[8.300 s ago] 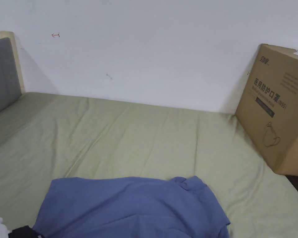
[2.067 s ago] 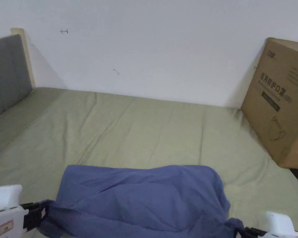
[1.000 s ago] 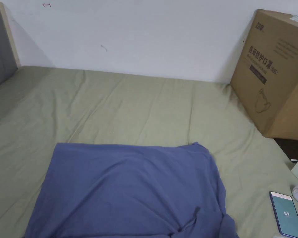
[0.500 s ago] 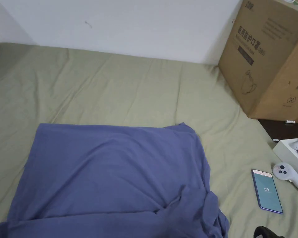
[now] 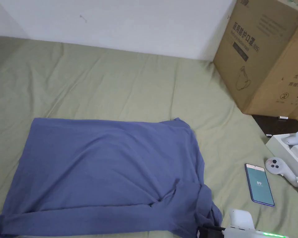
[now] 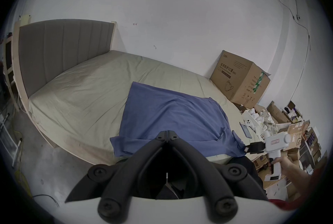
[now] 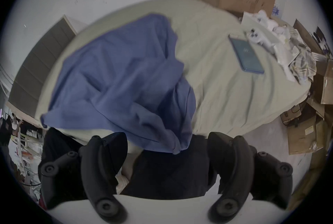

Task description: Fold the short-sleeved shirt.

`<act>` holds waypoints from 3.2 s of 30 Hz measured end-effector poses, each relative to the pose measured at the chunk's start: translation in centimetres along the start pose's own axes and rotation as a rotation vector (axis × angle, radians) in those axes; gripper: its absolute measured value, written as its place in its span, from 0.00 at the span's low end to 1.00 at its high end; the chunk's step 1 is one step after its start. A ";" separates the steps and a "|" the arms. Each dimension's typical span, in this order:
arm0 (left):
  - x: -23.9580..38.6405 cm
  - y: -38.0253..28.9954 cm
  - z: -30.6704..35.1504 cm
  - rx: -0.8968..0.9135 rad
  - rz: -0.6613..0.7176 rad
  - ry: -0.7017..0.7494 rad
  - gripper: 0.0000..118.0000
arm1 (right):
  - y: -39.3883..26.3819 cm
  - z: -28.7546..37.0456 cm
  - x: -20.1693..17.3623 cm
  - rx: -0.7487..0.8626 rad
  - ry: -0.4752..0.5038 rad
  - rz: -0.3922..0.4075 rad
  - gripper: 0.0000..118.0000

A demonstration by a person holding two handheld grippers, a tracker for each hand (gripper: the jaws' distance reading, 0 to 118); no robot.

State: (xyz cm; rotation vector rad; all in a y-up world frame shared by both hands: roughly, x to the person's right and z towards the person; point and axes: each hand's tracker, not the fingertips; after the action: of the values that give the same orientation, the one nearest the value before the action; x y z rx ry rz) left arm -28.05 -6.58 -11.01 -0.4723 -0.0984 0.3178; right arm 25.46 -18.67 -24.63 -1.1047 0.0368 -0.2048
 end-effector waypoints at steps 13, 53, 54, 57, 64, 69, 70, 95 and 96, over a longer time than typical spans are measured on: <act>-5.4 -0.6 -6.3 -0.187 0.135 0.077 0.70 | 0.3 1.5 1.1 0.054 0.071 -0.104 0.03; -7.7 5.0 -22.2 -0.317 0.101 0.165 0.05 | 13.3 0.0 -2.1 0.189 0.078 0.005 0.03; -8.0 4.8 -23.0 -0.315 0.131 0.161 0.05 | 14.2 -0.8 -1.9 0.195 0.093 -0.017 0.03; -9.0 4.5 -25.6 -0.316 0.198 0.199 0.05 | 16.5 -3.3 -2.5 0.199 0.079 -0.008 0.03; -9.5 3.4 -29.1 -0.367 0.214 0.266 0.05 | 19.3 -9.1 -2.4 0.123 0.013 0.015 0.03; -9.8 4.7 -29.1 -0.338 0.243 0.243 0.52 | 19.5 -8.6 -1.7 0.174 -0.086 0.001 0.60; -9.9 5.1 -28.2 -0.308 0.267 0.209 0.62 | 19.1 -7.0 -1.4 0.234 -0.055 -0.012 0.61; 1.9 5.4 -2.4 0.189 -0.116 0.033 0.00 | 3.4 13.1 -6.2 0.628 -0.019 0.160 0.15; 2.1 5.2 -2.6 0.185 -0.115 0.039 0.00 | 5.0 11.4 -5.8 0.566 -0.030 0.148 0.43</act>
State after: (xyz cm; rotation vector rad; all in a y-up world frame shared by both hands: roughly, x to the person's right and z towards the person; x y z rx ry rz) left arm -27.10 -2.63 -15.67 -0.2878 -0.0575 0.2030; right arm 22.01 -5.34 -24.34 -0.5375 0.0308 -0.0569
